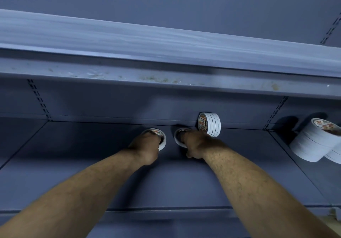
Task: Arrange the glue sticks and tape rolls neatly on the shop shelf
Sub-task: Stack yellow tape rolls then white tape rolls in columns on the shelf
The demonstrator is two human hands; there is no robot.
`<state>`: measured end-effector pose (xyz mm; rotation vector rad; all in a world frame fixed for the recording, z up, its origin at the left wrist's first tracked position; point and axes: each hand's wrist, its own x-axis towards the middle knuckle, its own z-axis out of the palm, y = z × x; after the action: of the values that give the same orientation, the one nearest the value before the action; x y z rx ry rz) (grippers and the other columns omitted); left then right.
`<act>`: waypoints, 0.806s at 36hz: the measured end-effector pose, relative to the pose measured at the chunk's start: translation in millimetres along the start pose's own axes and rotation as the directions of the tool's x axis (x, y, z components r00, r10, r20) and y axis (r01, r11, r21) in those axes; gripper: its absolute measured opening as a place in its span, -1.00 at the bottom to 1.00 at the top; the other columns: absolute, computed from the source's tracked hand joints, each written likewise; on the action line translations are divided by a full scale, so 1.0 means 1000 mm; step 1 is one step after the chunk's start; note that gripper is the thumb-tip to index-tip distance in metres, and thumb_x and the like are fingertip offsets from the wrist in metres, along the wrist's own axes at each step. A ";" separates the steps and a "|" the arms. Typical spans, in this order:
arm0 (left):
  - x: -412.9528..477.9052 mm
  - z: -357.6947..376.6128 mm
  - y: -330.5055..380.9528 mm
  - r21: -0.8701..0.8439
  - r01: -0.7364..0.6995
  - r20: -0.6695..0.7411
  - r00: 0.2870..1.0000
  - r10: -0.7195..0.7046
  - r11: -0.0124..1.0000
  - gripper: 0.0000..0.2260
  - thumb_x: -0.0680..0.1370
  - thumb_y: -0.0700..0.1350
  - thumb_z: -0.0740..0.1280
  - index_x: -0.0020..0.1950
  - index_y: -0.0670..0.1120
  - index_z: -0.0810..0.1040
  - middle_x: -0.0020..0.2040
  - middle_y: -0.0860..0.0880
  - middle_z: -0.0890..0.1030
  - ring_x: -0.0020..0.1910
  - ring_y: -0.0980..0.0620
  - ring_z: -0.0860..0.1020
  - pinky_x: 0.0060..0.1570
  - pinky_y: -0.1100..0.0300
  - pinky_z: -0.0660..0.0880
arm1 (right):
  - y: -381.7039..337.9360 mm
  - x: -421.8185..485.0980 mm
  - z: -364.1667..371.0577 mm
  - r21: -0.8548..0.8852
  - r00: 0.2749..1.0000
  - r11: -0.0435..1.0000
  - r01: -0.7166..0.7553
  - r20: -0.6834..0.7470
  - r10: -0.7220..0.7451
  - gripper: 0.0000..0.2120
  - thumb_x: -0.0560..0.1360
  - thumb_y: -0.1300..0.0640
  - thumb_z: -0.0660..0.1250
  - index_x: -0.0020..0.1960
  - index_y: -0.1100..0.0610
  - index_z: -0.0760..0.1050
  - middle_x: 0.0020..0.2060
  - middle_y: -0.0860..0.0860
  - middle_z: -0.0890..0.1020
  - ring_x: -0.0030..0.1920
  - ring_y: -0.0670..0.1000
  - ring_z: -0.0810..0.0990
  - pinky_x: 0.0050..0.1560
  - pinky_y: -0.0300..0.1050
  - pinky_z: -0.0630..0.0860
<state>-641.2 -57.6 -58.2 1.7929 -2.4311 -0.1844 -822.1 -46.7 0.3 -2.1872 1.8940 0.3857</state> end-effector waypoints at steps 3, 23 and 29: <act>-0.001 -0.003 0.001 0.016 0.007 0.012 1.000 -0.007 1.000 -0.84 0.52 -0.20 0.28 0.08 -0.05 0.52 0.23 -0.07 0.56 0.19 -0.10 0.56 -0.05 0.20 0.39 | 0.002 -0.002 0.004 0.033 1.000 0.999 0.003 -0.005 -0.003 -0.30 0.53 0.22 0.42 0.59 0.16 0.20 0.52 0.09 0.35 0.48 0.14 0.36 0.38 -0.14 0.34; 0.005 -0.024 -0.004 -0.019 -0.106 -0.189 0.977 0.101 0.994 -0.79 0.58 0.01 0.28 0.16 -0.01 0.55 0.19 -0.04 0.61 0.13 -0.11 0.59 -0.09 0.16 0.42 | -0.005 -0.035 0.025 0.170 0.956 0.983 -0.068 -0.270 0.113 -0.62 0.56 0.23 0.19 0.32 -0.02 0.49 0.16 0.08 0.61 0.06 0.16 0.62 -0.14 -0.15 0.43; 0.006 -0.020 0.029 -0.087 -0.197 -0.190 0.965 0.178 0.977 -0.80 0.57 0.04 0.28 0.11 0.00 0.56 0.13 -0.04 0.62 0.08 -0.13 0.58 -0.14 0.13 0.43 | 0.014 -0.071 0.033 0.183 0.904 0.972 -0.150 -0.372 0.210 -0.68 0.53 0.16 0.21 0.25 0.00 0.50 0.11 0.07 0.62 0.04 0.18 0.61 -0.07 -0.14 0.50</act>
<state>-667.4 -55.2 -33.5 1.4574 -2.3944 -0.1232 -846.7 28.3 -7.0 -2.1121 2.2531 -0.1795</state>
